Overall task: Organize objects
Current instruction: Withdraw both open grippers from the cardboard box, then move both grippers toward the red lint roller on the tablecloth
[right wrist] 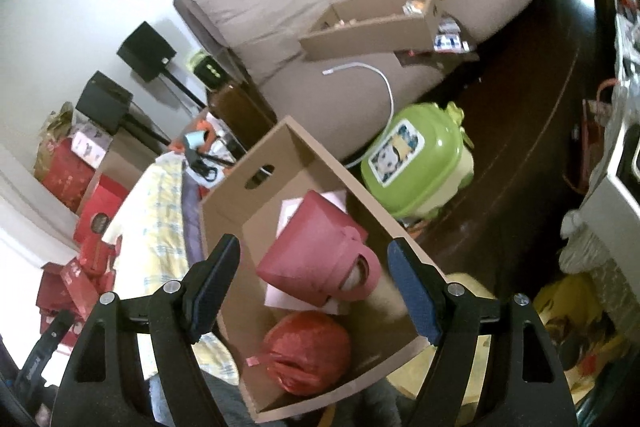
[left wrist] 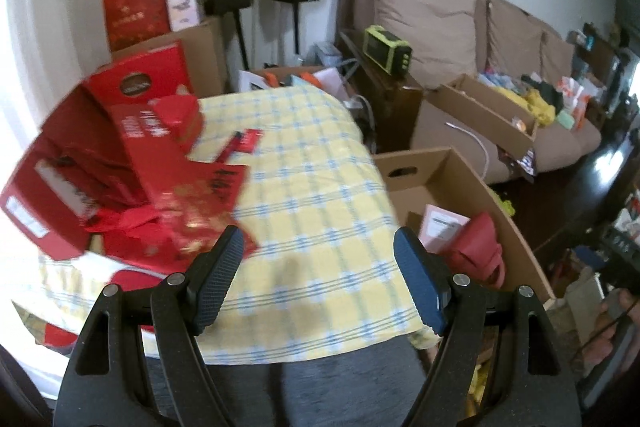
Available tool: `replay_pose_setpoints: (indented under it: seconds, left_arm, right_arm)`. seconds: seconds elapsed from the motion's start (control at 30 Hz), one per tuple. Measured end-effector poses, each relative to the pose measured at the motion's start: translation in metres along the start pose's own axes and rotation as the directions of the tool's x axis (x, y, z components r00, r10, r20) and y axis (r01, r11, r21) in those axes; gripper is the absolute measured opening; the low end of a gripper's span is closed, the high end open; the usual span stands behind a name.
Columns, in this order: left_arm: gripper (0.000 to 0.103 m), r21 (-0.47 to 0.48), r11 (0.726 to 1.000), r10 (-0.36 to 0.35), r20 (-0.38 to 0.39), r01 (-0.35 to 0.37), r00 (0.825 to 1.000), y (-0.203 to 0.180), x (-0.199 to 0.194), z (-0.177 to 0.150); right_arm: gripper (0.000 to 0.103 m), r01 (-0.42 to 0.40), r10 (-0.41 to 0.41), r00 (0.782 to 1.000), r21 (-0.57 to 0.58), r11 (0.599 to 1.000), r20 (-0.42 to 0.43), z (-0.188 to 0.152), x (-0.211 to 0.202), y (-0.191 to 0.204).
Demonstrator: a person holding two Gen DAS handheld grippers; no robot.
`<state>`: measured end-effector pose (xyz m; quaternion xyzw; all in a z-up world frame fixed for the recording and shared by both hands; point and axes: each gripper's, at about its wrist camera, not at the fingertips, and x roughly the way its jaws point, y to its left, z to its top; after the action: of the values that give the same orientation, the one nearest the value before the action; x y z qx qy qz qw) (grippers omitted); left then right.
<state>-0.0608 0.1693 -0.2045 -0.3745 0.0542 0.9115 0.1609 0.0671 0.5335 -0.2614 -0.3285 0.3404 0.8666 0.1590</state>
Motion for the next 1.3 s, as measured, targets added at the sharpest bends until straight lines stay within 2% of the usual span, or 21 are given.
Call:
replay_pose_setpoints:
  seconds: [0.23, 0.27, 0.43, 0.53, 0.63, 0.77, 0.9, 1.03, 1.13, 1.3]
  left_arm:
    - [0.075, -0.085, 0.992, 0.090, -0.006, -0.090, 0.996, 0.063, -0.011, -0.003]
    - [0.075, -0.099, 0.987, 0.124, -0.002, -0.124, 0.992, 0.076, -0.013, 0.000]
    - [0.075, -0.174, 0.965, 0.204, 0.016, -0.198, 0.979, 0.129, -0.024, 0.012]
    - [0.075, -0.161, 0.956, 0.252, 0.012, -0.247, 0.968, 0.150, -0.030, 0.015]
    - [0.075, -0.170, 0.950, 0.272, 0.032, -0.263, 0.962, 0.168, -0.039, 0.012]
    - [0.075, -0.220, 0.946, 0.251, 0.026, -0.239, 0.968, 0.194, -0.045, 0.008]
    - [0.075, -0.222, 0.953, 0.213, 0.019, -0.204, 0.977, 0.207, -0.045, 0.004]
    - [0.075, -0.156, 0.974, 0.165, -0.018, -0.166, 0.986, 0.211, -0.038, 0.001]
    - [0.075, -0.096, 0.984, 0.144, -0.052, -0.149, 0.988, 0.210, -0.032, -0.004]
    - [0.075, -0.035, 0.999, 0.011, -0.119, -0.015, 0.993, 0.199, -0.029, -0.008]
  right_arm:
    - [0.080, -0.031, 0.035, 0.998, -0.068, 0.997, 0.058, 0.007, -0.025, 0.022]
    - [0.080, -0.037, 0.042, 0.997, -0.077, 0.996, 0.062, 0.007, -0.027, 0.026]
    - [0.080, -0.053, 0.063, 0.994, -0.121, 0.991, 0.084, 0.008, -0.038, 0.042]
    - [0.080, -0.057, 0.070, 0.994, -0.143, 0.988, 0.087, 0.006, -0.041, 0.051]
    - [0.080, -0.059, 0.075, 0.993, -0.171, 0.983, 0.089, 0.003, -0.044, 0.063]
    - [0.080, -0.102, 0.128, 0.988, -0.254, 0.962, 0.087, -0.008, -0.049, 0.091]
    - [0.080, -0.167, 0.220, 0.971, -0.399, 0.901, 0.089, -0.027, -0.063, 0.136]
    - [0.082, -0.121, 0.200, 0.976, -0.549, 0.827, 0.086, -0.059, -0.069, 0.185]
    - [0.083, -0.124, 0.197, 0.978, -0.583, 0.803, 0.064, -0.079, -0.065, 0.206]
    - [0.084, -0.145, 0.176, 0.984, -0.597, 0.789, -0.007, -0.106, -0.041, 0.225]
